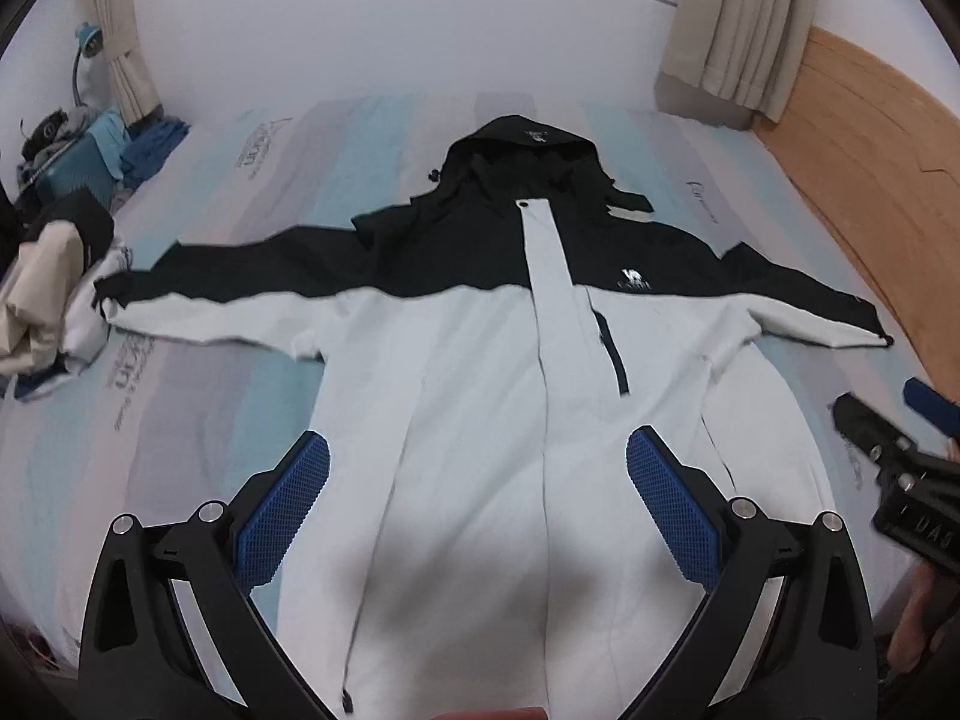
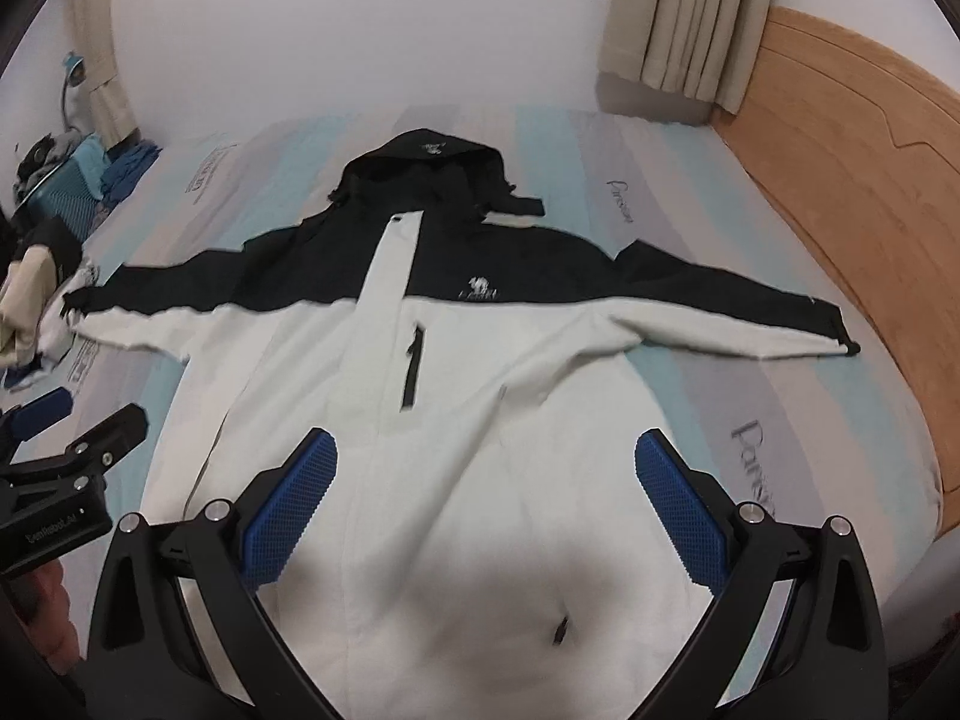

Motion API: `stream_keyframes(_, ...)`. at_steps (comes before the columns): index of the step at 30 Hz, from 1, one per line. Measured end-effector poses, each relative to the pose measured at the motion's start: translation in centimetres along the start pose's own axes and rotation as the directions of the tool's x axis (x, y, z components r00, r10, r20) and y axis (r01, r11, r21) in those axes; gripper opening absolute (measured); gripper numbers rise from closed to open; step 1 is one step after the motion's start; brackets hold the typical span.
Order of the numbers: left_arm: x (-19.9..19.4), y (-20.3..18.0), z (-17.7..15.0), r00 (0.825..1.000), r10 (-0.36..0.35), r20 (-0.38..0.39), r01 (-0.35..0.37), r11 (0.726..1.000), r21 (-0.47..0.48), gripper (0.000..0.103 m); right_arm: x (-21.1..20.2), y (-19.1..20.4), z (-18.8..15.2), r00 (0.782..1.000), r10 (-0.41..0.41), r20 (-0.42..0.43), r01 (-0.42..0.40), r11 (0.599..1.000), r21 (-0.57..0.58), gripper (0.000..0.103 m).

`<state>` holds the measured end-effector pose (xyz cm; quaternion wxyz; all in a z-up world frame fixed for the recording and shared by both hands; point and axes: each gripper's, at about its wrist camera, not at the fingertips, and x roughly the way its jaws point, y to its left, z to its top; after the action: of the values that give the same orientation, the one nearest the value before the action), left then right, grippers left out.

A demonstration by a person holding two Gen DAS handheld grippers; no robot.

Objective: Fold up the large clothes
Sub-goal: 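Move the right tool out to the black sleeve cuff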

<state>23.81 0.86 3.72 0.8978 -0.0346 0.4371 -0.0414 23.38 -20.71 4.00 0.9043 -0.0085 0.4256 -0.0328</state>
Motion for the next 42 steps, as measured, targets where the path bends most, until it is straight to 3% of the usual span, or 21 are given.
stream_keyframes(11, 7.4, -0.6, 7.4, 0.988, 0.120, -0.093, -0.123, 0.992, -0.030, 0.097, 9.4, -5.5, 8.9, 0.996, 0.025, -0.087, -0.027, 0.999, -0.028, 0.096)
stream_keyframes(15, 11.4, -1.1, 10.2, 0.983, 0.160, -0.089, -0.159, 0.987, 0.019, 0.097, 13.0, -7.0, 10.5, 0.994, 0.013, -0.108, -0.019, 0.999, -0.047, 0.096)
stream_keyframes(24, 20.2, -1.0, 14.9, 0.983, 0.154, -0.103, -0.148, 0.987, 0.062, 0.097, 23.1, -12.3, 13.3, 0.992, -0.024, -0.126, 0.022, 1.000, -0.015, 0.096)
stream_keyframes(30, 25.3, -0.9, 16.2, 0.978, 0.145, -0.148, -0.135, 0.988, 0.074, 0.097, 28.8, -18.8, 13.1, 0.982, -0.058, -0.177, 0.068, 0.997, 0.049, 0.096)
stream_keyframes(36, 28.3, -0.8, 16.7, 0.971, 0.156, -0.183, -0.150, 0.987, 0.050, 0.097, 32.3, -29.2, 12.0, 0.966, -0.127, -0.227, 0.155, 0.982, 0.112, 0.096)
stream_keyframes(42, 30.1, -1.5, 16.8, 0.965, 0.185, -0.186, -0.174, 0.982, 0.070, 0.097, 33.3, -38.4, 11.8, 0.934, -0.242, -0.263, 0.266, 0.962, 0.060, 0.096)
